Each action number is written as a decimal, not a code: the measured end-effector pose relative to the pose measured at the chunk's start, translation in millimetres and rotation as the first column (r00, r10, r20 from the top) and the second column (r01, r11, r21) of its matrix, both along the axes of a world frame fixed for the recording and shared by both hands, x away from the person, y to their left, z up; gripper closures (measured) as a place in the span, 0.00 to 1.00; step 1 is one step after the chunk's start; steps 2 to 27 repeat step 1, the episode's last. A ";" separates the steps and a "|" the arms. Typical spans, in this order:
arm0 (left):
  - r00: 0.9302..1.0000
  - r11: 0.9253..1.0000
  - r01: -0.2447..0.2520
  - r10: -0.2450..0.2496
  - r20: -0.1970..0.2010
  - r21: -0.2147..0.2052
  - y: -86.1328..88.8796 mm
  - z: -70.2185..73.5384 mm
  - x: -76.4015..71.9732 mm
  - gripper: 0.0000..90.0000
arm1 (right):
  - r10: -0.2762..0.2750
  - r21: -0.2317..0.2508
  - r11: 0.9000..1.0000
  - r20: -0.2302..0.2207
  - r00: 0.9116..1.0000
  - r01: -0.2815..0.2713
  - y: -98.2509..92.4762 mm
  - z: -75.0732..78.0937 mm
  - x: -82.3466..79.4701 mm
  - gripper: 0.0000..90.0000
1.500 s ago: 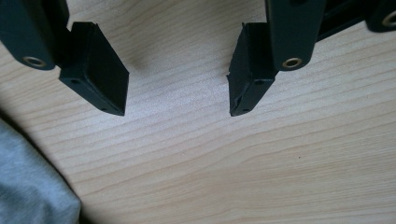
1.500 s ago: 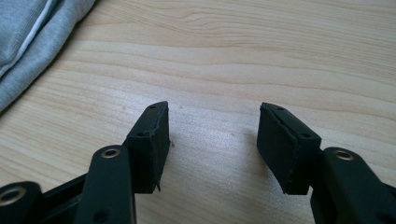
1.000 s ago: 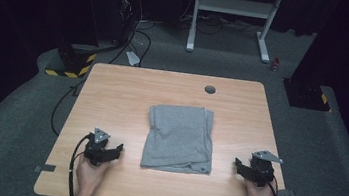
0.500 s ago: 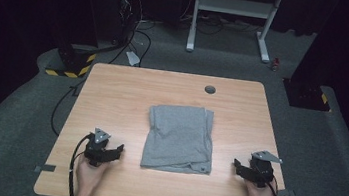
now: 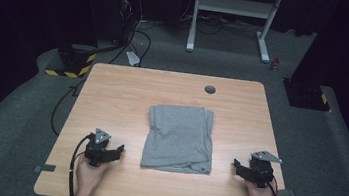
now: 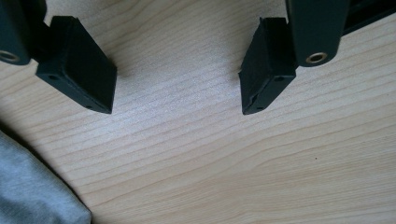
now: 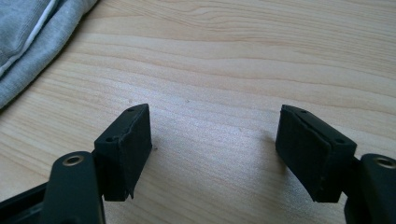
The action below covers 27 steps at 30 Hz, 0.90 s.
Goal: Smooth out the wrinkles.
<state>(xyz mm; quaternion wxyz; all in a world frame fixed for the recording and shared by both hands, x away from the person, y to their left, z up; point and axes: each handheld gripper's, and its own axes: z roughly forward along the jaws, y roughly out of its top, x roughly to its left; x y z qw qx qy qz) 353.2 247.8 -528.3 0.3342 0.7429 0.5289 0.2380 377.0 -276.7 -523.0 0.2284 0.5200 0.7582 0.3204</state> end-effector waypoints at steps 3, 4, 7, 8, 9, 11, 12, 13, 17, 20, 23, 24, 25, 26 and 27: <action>1.000 1.000 0.000 0.000 0.000 -0.001 -0.2 -0.1 0.1 0.29 | 0.000 0.000 1.000 0.000 1.000 0.000 0.0 0.0 0.0 0.29; 1.000 1.000 0.000 0.000 0.000 -0.001 -0.2 -0.1 0.1 0.29 | 0.000 0.000 1.000 0.000 1.000 0.000 0.0 0.0 0.0 0.29; 1.000 1.000 0.000 0.000 0.000 -0.001 -0.2 -0.1 0.1 0.29 | 0.000 0.000 1.000 0.000 1.000 0.000 0.0 0.0 0.0 0.29; 1.000 1.000 0.000 0.000 0.000 -0.001 -0.2 -0.1 0.1 0.29 | 0.000 0.000 1.000 0.000 1.000 0.000 0.0 0.0 0.0 0.29; 1.000 1.000 0.000 0.000 0.000 -0.001 -0.2 -0.1 0.1 0.29 | 0.000 0.000 1.000 0.000 1.000 0.000 0.0 0.0 0.0 0.29; 1.000 1.000 0.000 0.000 0.000 -0.001 -0.2 -0.1 0.1 0.29 | 0.000 0.000 1.000 0.000 1.000 0.000 0.0 0.0 0.0 0.29; 1.000 1.000 0.000 0.000 0.000 -0.001 -0.2 -0.1 0.1 0.29 | 0.000 0.000 1.000 0.000 1.000 0.000 0.0 0.0 0.0 0.29; 1.000 1.000 0.000 0.000 0.000 -0.001 -0.2 -0.1 0.1 0.29 | 0.000 0.000 1.000 0.000 1.000 0.000 0.0 0.0 0.0 0.29; 1.000 1.000 0.000 0.000 0.000 -0.001 -0.2 -0.1 0.1 0.29 | 0.000 0.000 1.000 0.000 1.000 0.000 0.0 0.0 0.0 0.29; 1.000 1.000 0.000 0.000 0.000 -0.001 -0.2 -0.1 0.1 0.29 | 0.000 0.000 1.000 0.000 1.000 0.000 0.0 0.0 0.0 0.29; 1.000 1.000 0.000 0.000 0.000 -0.001 -0.2 -0.1 0.1 0.29 | 0.000 0.000 1.000 0.000 1.000 0.000 0.0 0.0 0.0 0.29; 1.000 1.000 0.000 0.000 0.000 -0.001 -0.2 -0.1 0.1 0.29 | 0.000 0.000 1.000 0.000 1.000 0.000 0.0 0.0 0.0 0.29; 1.000 1.000 0.000 0.000 0.000 -0.001 -0.2 -0.1 0.1 0.29 | 0.000 0.000 1.000 0.000 1.000 0.000 0.0 0.0 0.0 0.29; 1.000 1.000 0.000 0.000 0.000 -0.001 -0.2 -0.1 0.1 0.29 | 0.000 0.000 1.000 0.000 1.000 0.000 0.0 0.0 0.0 0.29; 1.000 1.000 0.000 0.000 0.000 -0.001 -0.2 -0.1 0.1 0.29 | 0.000 0.000 1.000 0.000 1.000 0.000 0.0 0.0 0.0 0.29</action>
